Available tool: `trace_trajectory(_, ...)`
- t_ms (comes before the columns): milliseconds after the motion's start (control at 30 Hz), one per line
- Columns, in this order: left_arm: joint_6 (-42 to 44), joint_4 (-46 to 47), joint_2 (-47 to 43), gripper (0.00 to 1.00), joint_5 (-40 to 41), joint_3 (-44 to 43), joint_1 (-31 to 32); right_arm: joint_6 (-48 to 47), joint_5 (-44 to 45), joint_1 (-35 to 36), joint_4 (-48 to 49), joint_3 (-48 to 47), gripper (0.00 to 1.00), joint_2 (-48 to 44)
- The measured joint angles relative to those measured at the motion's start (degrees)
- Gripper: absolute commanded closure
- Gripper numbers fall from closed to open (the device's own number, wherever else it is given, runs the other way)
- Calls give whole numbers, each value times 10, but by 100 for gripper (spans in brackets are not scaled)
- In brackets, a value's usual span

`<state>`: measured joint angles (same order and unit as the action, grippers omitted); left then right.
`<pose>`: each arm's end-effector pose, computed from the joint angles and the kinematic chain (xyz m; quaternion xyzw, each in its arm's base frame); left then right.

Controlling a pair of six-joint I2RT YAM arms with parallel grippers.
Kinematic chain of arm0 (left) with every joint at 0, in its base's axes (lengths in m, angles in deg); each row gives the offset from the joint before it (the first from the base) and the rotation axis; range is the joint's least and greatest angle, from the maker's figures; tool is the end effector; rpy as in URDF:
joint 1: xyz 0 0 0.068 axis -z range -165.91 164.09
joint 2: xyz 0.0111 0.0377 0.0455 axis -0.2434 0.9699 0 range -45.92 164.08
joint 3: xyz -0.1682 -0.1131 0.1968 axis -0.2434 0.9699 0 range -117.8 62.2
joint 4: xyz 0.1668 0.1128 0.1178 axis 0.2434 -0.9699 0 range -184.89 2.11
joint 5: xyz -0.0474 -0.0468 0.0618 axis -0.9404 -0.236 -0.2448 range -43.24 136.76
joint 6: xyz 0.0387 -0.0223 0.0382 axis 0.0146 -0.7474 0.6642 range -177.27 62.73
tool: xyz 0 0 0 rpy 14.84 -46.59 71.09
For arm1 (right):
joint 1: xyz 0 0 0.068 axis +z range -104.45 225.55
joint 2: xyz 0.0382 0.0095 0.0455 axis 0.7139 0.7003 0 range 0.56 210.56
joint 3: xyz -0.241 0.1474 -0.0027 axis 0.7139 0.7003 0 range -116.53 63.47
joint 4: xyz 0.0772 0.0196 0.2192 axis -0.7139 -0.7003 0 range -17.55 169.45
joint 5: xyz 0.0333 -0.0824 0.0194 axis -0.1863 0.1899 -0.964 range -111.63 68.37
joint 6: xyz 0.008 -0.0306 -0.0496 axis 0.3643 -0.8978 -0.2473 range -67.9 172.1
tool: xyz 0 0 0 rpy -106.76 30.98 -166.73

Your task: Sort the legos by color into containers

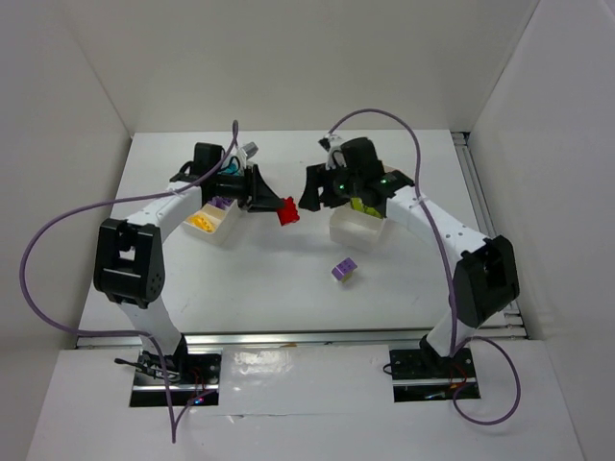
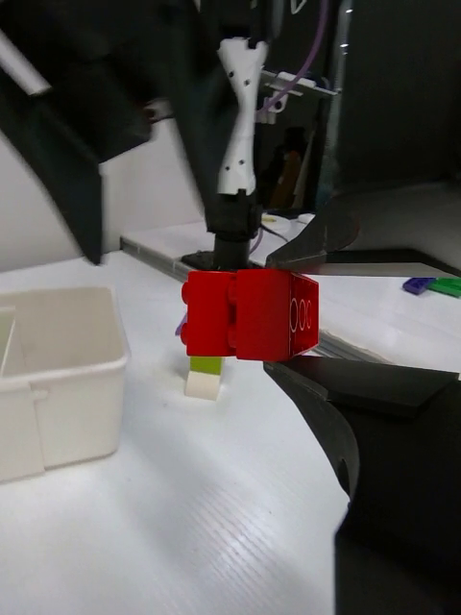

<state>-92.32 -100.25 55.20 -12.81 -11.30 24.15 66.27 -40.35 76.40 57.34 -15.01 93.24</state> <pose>0.3520 -0.0997 0.2747 0.0349 0.8133 -0.5565 0.1661 0.2915 0.1901 0.3250 -0.2003 0.8605 0.3045 0.3560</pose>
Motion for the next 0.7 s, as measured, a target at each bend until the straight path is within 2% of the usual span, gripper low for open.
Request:
trace_trajectory(167,30,-14,9,100,-66,-33,-13,10,-129,-79,5,-36,23,5)
trace_trajectory(333,50,-18,9,100,-116,-48,-12,31,-276,-86,33,-48,12,24)
trace_trajectory(433,52,-19,9,100,-133,-52,-12,43,-354,-84,49,-48,9,46)
trace_trajectory(567,52,-19,9,100,-146,-57,-12,46,-398,-78,50,-48,9,66)
trace_trajectory(700,51,-16,9,100,-158,-58,-12,48,-422,-75,54,-48,16,71)
